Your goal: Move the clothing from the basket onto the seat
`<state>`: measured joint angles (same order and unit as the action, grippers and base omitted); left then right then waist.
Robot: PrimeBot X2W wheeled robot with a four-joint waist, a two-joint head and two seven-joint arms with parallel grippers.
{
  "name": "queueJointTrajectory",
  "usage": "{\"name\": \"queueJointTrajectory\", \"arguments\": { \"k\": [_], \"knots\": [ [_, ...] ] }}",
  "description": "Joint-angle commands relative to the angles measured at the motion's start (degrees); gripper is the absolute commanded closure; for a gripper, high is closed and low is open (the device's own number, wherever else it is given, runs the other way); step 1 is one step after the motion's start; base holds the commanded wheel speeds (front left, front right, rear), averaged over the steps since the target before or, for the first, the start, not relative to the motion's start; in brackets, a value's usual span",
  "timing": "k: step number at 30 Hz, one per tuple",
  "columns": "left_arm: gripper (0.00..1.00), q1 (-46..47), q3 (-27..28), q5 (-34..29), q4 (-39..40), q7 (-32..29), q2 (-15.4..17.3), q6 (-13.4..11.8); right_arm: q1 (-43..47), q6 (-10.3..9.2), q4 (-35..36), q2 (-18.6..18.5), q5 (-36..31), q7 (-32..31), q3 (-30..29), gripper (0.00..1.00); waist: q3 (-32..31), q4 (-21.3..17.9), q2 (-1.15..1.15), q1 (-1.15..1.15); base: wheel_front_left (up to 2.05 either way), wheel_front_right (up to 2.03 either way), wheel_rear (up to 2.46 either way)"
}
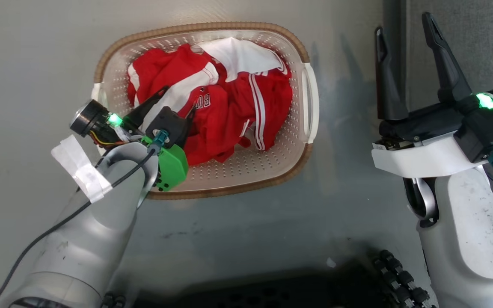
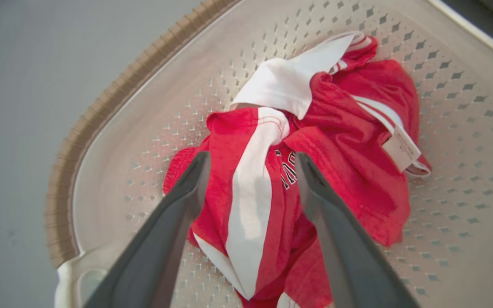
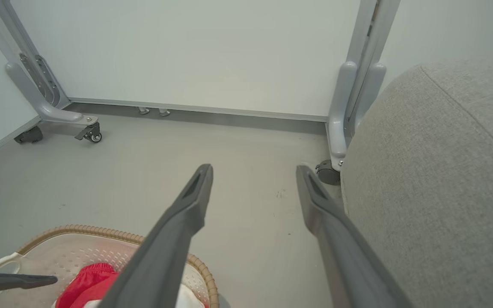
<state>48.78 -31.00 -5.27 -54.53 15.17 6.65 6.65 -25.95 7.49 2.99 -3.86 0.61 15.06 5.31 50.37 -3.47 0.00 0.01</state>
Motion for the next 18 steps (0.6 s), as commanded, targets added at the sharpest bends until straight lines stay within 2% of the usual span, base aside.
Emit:
{"name": "queueJointTrajectory", "arguments": {
  "k": [1, 10, 18],
  "knots": [
    [0.00, 2.5, -0.2, -1.0, -2.2, -0.1, 0.7, -0.9, -0.7, 0.00, 0.1, 0.4, 0.5, 0.2, 0.1, 0.00, 3.2, -3.5, 0.00, -0.01, 0.00, 0.00, 0.00],
    [0.00, 9.2, -1.7, -2.4, -12.9, -1.3, 1.8, -3.7, -1.4, 0.00, -0.6, 1.0, 3.4, 0.2, 1.1, 0.00, 5.0, -7.3, 0.00, -0.01, 0.00, 0.00, 0.00],
    [0.00, 12.0, -2.7, -2.8, -17.2, -4.9, 3.8, -5.1, -1.7, 0.00, -0.7, 1.0, 7.2, 0.2, 2.2, 0.00, 6.1, -10.4, 0.00, -0.01, 0.00, 0.00, 0.00]
  ]
}}
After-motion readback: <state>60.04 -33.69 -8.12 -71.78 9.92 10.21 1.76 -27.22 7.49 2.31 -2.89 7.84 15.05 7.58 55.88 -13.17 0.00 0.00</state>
